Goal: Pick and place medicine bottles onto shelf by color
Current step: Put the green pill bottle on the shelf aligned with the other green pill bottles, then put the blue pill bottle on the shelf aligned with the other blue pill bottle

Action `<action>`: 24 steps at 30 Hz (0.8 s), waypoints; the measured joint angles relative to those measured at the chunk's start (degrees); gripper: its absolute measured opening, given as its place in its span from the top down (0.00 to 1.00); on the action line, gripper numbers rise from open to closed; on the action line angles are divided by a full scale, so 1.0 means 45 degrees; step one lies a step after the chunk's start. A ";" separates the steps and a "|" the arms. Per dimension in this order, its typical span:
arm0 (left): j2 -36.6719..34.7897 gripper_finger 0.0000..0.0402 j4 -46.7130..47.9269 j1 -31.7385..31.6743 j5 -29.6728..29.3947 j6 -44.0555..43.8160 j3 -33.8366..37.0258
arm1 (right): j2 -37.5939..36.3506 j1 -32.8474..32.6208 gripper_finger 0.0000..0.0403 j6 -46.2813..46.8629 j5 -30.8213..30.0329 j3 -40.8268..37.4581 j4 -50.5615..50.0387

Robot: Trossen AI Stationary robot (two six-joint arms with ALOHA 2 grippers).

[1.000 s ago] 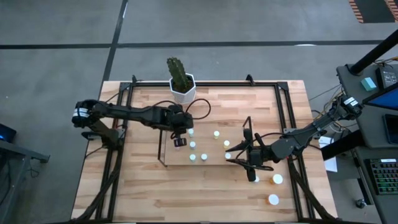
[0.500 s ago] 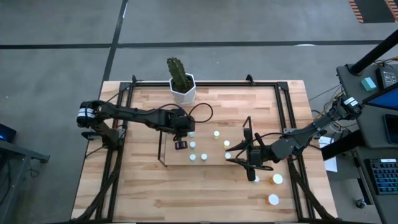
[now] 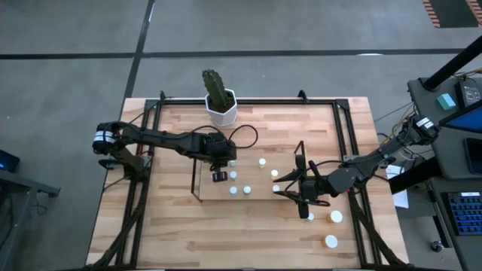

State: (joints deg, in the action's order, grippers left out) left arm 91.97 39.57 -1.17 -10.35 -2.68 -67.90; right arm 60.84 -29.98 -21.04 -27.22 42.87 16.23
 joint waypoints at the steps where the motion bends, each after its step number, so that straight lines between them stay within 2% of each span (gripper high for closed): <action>1: -0.0046 1.00 0.0110 0.0000 0.0000 -0.0005 -0.0053 | 0.0000 0.0005 0.63 0.0000 0.0000 -0.0001 0.0000; 7: -0.0913 1.00 0.0108 0.0345 -0.0029 -0.0060 -0.0583 | 0.0000 0.0002 0.63 0.0102 0.0000 -0.0004 0.0078; 12: -0.2072 1.00 -0.0186 0.1391 -0.0056 -0.0328 -0.0980 | 0.0002 -0.0160 0.63 0.0900 -0.0032 0.0215 0.0092; 18: -0.3258 1.00 -0.2699 0.3868 -0.0537 0.0072 -0.0455 | 0.0048 -0.1023 0.63 0.1992 0.0009 0.1211 -0.1070; 24: -0.3422 1.00 -0.5590 0.6116 -0.0817 0.1626 0.0166 | 0.0393 -0.2069 0.63 0.4122 0.0019 0.3093 -0.2976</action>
State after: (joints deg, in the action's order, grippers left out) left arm 76.58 14.42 26.35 -14.03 4.64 -67.16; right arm 62.61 -39.29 -2.49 -27.14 56.78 2.84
